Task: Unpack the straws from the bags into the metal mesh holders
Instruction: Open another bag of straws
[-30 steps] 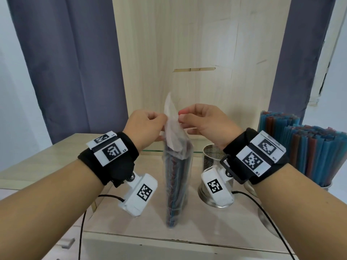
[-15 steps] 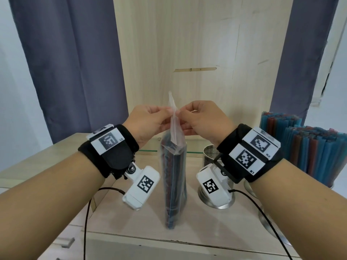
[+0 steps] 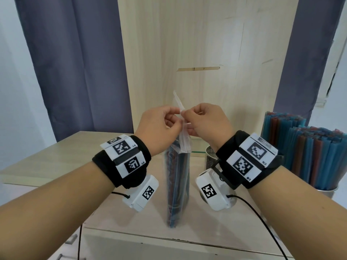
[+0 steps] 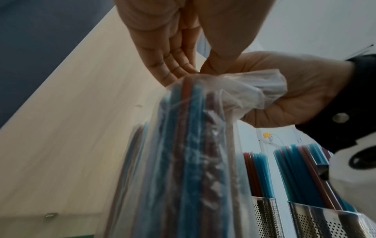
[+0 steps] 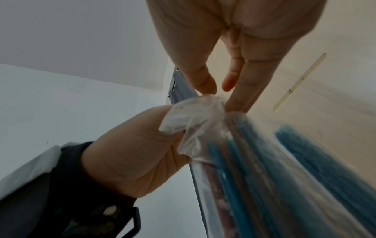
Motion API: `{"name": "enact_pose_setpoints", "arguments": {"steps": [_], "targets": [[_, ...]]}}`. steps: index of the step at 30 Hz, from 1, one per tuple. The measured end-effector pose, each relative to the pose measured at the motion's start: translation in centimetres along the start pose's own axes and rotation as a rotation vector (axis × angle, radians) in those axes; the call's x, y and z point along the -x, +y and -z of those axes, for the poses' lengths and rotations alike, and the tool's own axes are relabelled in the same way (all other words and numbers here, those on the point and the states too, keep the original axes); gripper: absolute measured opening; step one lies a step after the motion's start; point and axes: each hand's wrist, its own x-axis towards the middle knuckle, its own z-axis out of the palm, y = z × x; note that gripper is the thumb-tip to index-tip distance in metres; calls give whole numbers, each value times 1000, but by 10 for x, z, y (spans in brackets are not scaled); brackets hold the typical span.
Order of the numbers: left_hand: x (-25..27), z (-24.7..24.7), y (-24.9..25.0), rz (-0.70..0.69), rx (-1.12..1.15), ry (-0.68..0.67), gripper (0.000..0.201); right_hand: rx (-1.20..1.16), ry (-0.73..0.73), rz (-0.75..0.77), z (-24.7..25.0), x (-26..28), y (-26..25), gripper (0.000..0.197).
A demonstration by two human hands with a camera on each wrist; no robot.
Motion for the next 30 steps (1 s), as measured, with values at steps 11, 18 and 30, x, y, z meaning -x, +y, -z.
{"name": "enact_pose_setpoints", "arguments": {"steps": [11, 18, 30], "targets": [[6, -12, -4, -171, -205, 31, 29, 212, 20, 81, 3, 0, 5, 20], [8, -17, -5, -167, -189, 21, 33, 336, 41, 119, 6, 0, 5, 15], [0, -15, -11, 200, 181, 49, 23, -137, -97, -49, 7, -2, 16, 15]]}}
